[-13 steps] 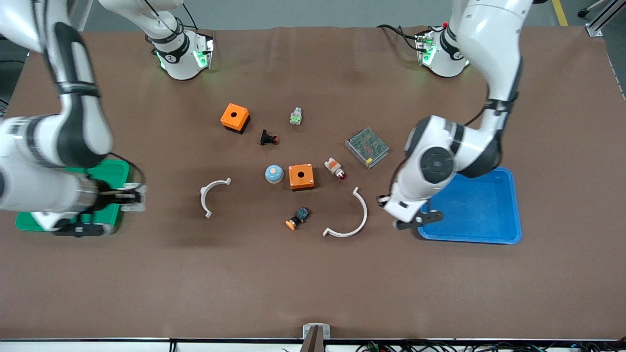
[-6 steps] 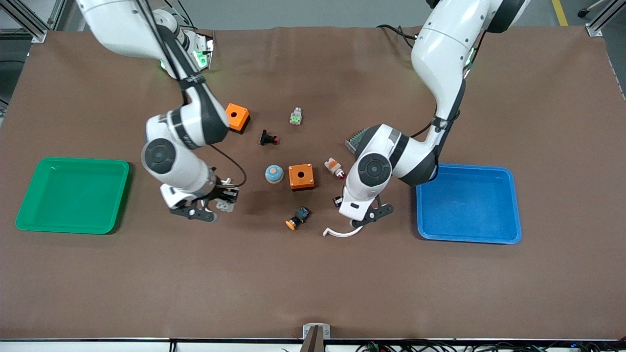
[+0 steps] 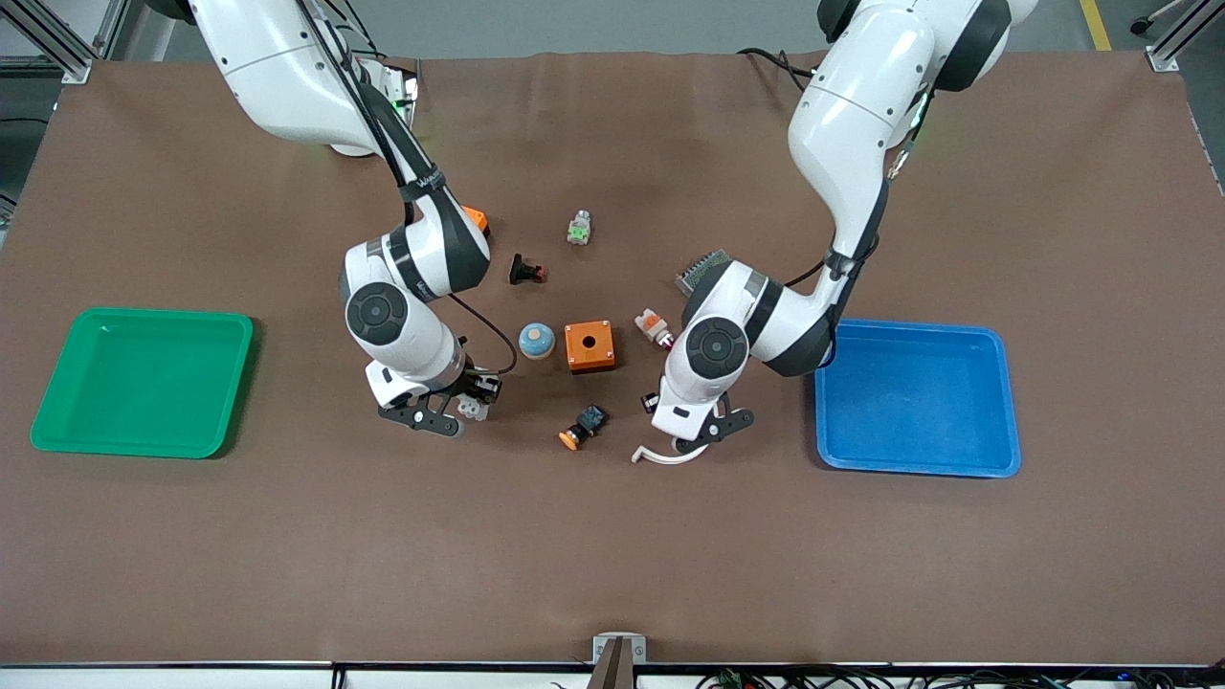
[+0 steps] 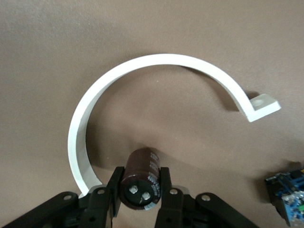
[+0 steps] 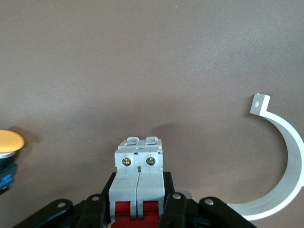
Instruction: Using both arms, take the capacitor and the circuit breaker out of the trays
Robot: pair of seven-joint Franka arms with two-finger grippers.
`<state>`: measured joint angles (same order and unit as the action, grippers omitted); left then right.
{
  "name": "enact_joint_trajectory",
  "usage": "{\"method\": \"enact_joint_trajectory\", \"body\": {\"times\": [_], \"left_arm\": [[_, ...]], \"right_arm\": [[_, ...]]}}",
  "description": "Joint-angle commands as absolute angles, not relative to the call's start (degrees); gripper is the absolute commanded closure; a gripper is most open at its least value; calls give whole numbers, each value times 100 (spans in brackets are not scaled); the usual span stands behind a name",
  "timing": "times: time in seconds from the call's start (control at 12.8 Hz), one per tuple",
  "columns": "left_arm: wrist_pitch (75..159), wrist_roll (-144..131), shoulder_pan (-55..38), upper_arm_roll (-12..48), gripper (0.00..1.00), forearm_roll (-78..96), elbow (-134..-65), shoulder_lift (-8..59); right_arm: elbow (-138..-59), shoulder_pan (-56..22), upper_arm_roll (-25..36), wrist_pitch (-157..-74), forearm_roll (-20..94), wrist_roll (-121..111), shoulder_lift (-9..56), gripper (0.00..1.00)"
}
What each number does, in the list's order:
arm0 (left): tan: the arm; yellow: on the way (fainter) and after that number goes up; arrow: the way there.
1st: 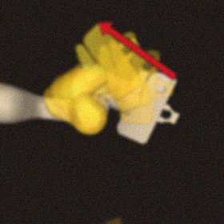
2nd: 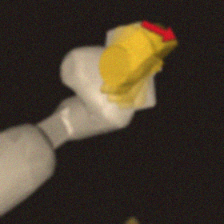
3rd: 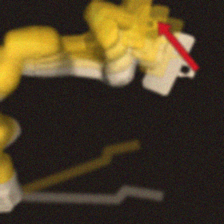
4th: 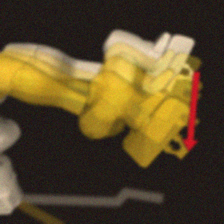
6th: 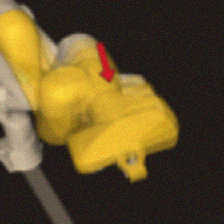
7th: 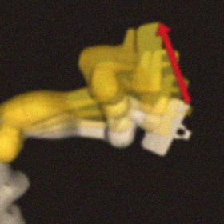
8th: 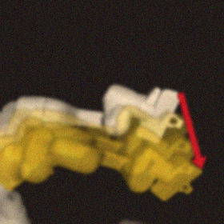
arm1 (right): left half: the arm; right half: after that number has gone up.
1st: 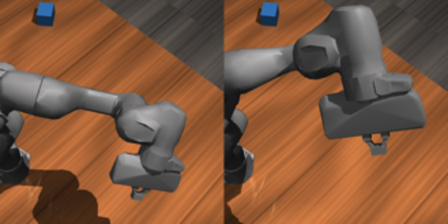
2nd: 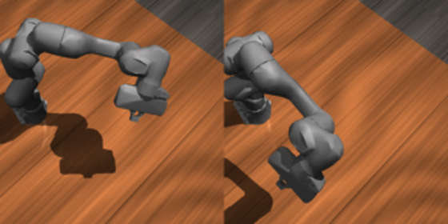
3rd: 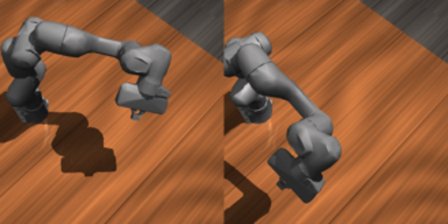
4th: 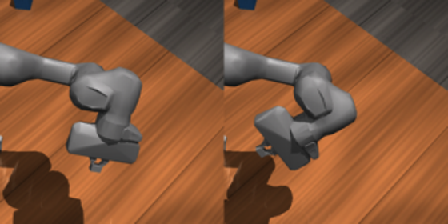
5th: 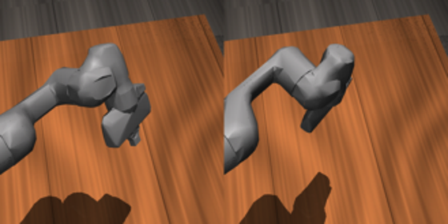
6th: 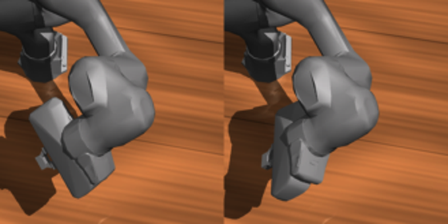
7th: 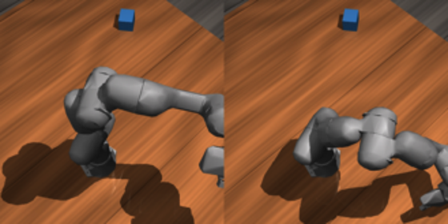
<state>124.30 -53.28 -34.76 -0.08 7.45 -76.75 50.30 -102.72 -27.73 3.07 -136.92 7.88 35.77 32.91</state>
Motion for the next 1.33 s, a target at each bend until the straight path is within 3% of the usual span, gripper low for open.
{"method": "enact_joint_trajectory", "body": {"times": [0.0,0.23,0.39,0.47,0.55,0.62,0.7,0.94,1.25], "left_arm": [[12454,-5353,-3463,9,76,835,-7506,5177],[12454,-5309,-3445,9,65,835,-7523,5168],[12445,-5317,-3428,9,1,835,-7523,5107],[12393,-5335,-3419,0,0,826,-7523,4993],[12384,-5326,-3384,0,0,826,-7523,4862],[12366,-5317,-3323,0,0,835,-7550,4721],[12166,-5309,-3218,0,0,826,-7559,4537],[11236,-4784,-2989,-9,0,809,-7602,3817],[9619,-3423,-2322,0,0,835,-7664,2815]], "right_arm": [[-10090,-2821,369,-13702,817,3683,3462,100],[-9906,-2839,369,-13711,721,3683,3647,100],[-9844,-2830,360,-13702,337,3604,3709,100],[-9809,-2830,360,-13702,125,3621,3735,100],[-9782,-2821,360,-13702,149,3665,3753,93],[-9765,-2752,352,-13693,193,3717,3753,60],[-9756,-2734,352,-13685,202,3744,3744,1],[-9335,-2628,352,-13283,281,3823,3709,0],[-8273,-2269,334,-11606,316,3080,3683,0]]}}
